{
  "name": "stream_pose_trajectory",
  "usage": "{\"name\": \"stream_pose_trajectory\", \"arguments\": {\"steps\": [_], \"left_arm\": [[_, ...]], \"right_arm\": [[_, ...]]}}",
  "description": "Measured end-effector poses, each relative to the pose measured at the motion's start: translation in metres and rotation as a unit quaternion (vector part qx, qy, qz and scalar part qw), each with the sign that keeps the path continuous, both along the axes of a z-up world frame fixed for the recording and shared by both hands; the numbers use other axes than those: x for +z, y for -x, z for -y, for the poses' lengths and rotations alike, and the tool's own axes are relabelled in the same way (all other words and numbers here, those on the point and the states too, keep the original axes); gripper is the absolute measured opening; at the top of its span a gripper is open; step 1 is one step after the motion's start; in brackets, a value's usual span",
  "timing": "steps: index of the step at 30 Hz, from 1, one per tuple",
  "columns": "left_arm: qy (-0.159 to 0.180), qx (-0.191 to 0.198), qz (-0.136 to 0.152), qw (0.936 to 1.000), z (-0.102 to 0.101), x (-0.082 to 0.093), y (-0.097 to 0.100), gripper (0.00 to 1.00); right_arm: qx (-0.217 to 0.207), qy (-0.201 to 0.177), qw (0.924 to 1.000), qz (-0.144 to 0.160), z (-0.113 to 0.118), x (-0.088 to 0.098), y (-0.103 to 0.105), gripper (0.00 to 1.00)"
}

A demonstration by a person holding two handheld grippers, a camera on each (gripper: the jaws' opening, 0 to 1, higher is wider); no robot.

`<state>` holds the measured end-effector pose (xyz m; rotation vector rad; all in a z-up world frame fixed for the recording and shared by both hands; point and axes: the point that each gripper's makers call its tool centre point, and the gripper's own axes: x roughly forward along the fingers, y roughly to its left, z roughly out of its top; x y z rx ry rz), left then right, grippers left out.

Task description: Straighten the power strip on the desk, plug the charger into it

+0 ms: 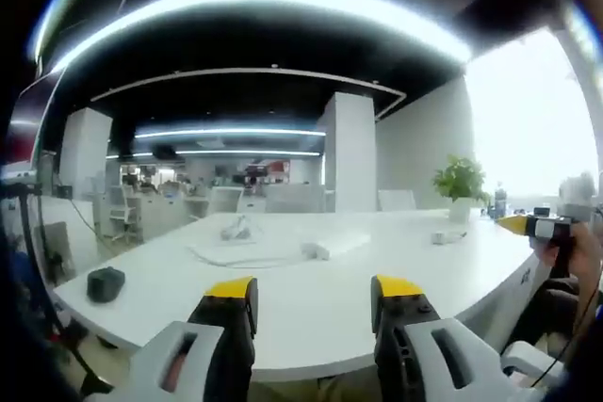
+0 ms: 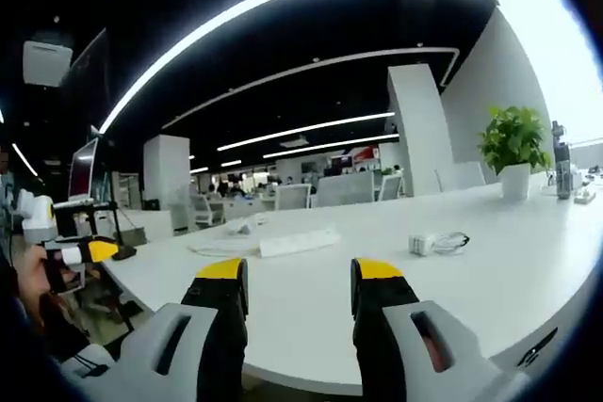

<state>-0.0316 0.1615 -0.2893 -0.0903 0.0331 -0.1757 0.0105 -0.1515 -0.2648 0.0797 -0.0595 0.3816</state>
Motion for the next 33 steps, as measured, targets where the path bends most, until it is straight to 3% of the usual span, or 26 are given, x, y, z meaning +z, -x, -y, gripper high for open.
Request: {"name": "stream_pose_trajectory", "arguments": {"steps": [22, 26, 33], "left_arm": [[0.001, -0.006, 0.001, 1.0000, 0.0026, 0.0005, 0.0023, 0.50], [-0.001, -0.005, -0.001, 1.0000, 0.0021, -0.0003, 0.0021, 0.50], [-0.003, -0.001, 0.000, 1.0000, 0.0005, 0.0003, 0.0024, 0.50]], "right_arm": [[0.013, -0.003, 0.9999, -0.002, -0.0077, -0.0022, 0.0043, 0.43], [-0.005, 0.027, 0.9996, 0.004, -0.0038, -0.0028, 0.0024, 0.43], [-0.005, 0.025, 0.9996, 0.010, -0.0023, 0.0010, 0.0045, 0.43]]}}
